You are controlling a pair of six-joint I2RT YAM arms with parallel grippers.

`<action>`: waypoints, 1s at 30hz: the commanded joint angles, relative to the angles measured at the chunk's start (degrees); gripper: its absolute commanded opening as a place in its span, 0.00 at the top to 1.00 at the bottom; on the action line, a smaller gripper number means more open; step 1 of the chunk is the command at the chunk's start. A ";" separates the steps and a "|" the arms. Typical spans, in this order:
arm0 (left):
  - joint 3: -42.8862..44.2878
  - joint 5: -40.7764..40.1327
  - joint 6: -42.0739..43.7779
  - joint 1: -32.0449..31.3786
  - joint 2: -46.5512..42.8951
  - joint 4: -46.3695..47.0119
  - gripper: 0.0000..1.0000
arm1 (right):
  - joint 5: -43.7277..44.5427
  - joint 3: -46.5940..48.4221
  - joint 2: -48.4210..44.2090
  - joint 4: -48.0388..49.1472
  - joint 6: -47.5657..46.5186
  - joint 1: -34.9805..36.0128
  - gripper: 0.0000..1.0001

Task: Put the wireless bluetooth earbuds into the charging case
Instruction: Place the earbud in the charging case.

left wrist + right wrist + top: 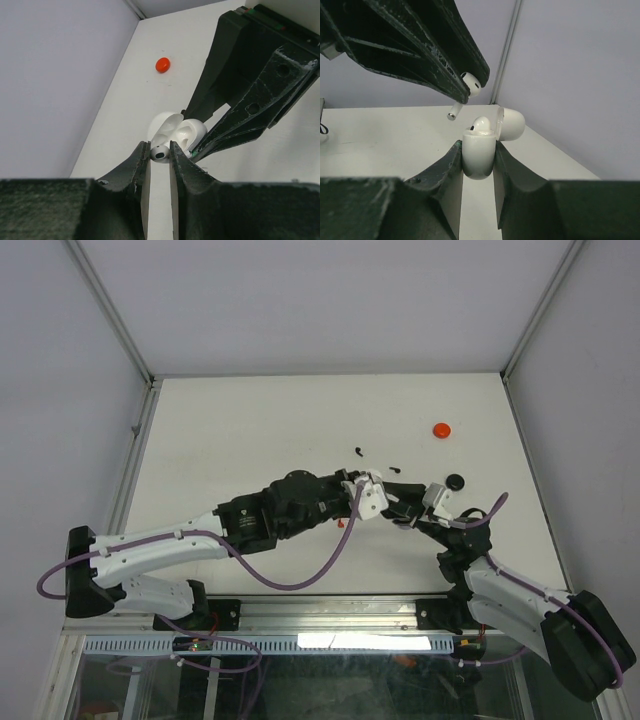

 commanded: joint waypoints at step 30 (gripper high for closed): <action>0.93 -14.29 12.29 -5.96 4.68 8.60 0.91 | -0.20 2.37 0.36 2.88 0.61 -0.18 1.00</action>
